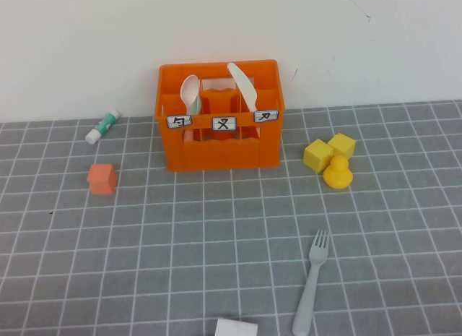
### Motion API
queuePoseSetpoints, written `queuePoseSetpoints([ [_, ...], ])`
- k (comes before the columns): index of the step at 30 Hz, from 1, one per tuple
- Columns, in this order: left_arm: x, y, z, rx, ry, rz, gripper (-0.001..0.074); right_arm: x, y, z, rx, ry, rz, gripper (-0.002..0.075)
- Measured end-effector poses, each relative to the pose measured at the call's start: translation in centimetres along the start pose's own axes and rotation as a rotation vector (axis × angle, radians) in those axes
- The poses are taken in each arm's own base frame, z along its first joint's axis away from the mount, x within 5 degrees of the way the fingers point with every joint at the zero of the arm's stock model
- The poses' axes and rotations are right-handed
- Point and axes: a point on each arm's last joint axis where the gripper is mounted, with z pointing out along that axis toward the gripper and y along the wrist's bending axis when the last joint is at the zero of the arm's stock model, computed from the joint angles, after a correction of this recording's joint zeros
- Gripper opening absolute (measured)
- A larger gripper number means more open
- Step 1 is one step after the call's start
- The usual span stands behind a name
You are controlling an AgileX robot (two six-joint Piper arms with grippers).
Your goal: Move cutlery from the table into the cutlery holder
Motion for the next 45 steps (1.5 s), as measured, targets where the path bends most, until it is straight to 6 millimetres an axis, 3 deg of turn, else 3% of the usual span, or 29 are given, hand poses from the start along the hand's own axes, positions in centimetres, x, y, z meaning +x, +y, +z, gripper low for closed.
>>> queuePoseSetpoints([
  [12, 0.0, 0.0, 0.0, 0.004, 0.001, -0.01, -0.0001, 0.0, 0.1, 0.0, -0.006, 0.0, 0.012, -0.0003],
  [18, 0.0, 0.0, 0.0, 0.004, 0.001, -0.012, -0.0001, 0.0, 0.4, 0.0, -0.047, 0.0, 0.104, -0.0003],
  [24, 0.0, 0.0, 0.0, 0.004, 0.001, -0.012, -0.0001, -0.1, 1.8, -0.1, -0.201, 0.013, 0.443, -0.0003],
  [28, 0.0, 0.0, 0.0, 0.004, 0.001, -0.012, -0.0001, -1.2, 2.0, -0.2, -0.27, -0.071, 0.674, -0.0003],
  [31, 0.0, 0.0, 0.0, 0.004, 0.001, -0.012, -0.0001, -1.7, 1.8, -0.3, -0.269, -0.133, 0.736, -0.0003],
  [38, 0.0, 0.0, 0.0, 0.004, 0.001, -0.012, -0.0001, -2.0, 1.6, -0.3, -0.253, -0.179, 0.685, -0.0003],
  [45, 0.0, 0.0, 0.0, 0.004, 0.001, -0.012, -0.0001, -1.3, 2.2, -0.3, -0.285, -0.102, 0.489, -0.0003],
])
